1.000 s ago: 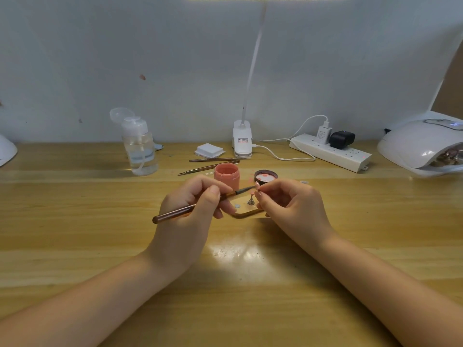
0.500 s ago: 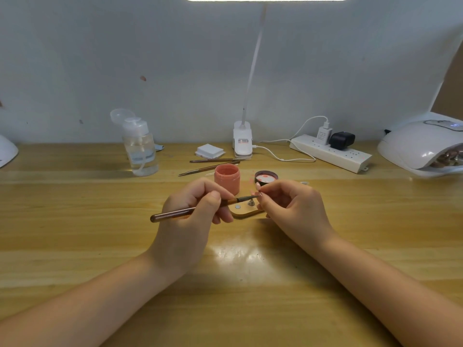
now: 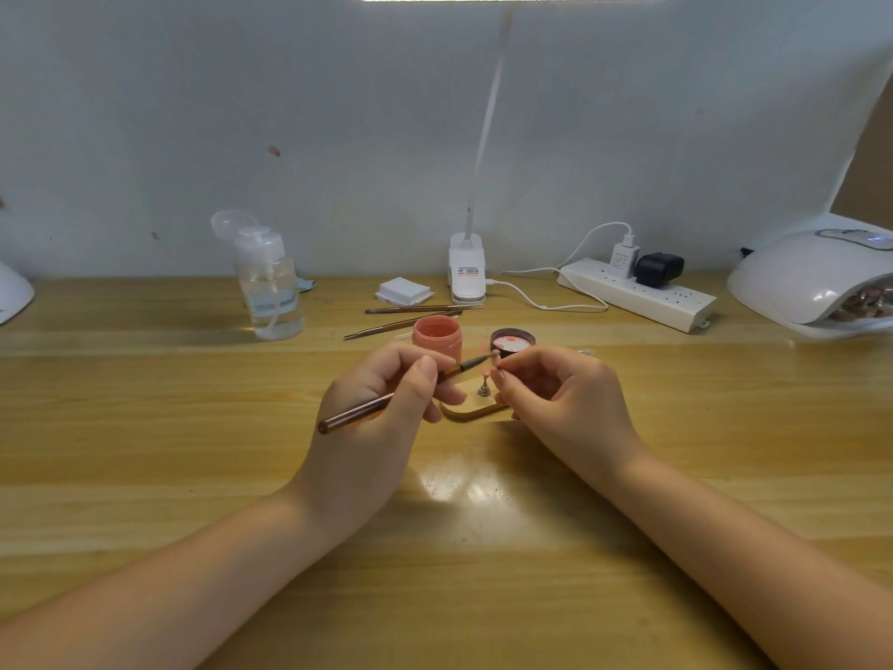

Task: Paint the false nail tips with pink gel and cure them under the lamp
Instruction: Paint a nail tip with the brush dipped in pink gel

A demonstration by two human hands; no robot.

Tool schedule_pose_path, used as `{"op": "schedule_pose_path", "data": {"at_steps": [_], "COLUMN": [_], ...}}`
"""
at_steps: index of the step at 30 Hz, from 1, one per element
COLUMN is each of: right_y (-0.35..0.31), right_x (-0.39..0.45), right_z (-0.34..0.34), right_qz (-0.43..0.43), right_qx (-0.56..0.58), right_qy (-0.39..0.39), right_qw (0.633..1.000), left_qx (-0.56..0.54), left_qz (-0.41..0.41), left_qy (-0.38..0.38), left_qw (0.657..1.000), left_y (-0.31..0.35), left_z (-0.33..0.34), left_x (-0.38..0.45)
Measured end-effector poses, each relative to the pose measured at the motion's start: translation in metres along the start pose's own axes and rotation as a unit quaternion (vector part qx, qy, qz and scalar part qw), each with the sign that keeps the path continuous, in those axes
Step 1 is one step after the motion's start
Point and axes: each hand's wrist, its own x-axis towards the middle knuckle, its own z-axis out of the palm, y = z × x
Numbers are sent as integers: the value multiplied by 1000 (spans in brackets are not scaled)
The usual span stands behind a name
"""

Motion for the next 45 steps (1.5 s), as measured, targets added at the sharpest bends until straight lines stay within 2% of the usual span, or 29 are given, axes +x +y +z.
{"op": "schedule_pose_path", "data": {"at_steps": [6, 27, 31, 37, 39, 45], "right_y": [-1, 0, 1, 0, 0, -1], "right_x": [0, 0, 1, 1, 1, 1], "right_z": [0, 1, 0, 0, 1, 1], "right_qz": [1, 16, 25, 20, 22, 29], "right_qx": [-2, 21, 30, 18, 19, 29], "right_qy": [-4, 0, 7, 1, 3, 6], "right_qw": [1000, 1000, 999, 1000, 1000, 999], "left_qx": [-10, 7, 26, 156, 226, 391], "left_qz": [15, 9, 10, -42, -25, -84], "left_qy": [14, -30, 12, 58, 67, -19], "left_qw": [1000, 999, 1000, 985, 971, 916], "left_y": [0, 0, 4, 11, 14, 15], "left_z": [-2, -5, -9, -22, -25, -14], "left_x": [1, 0, 7, 57, 77, 124]}}
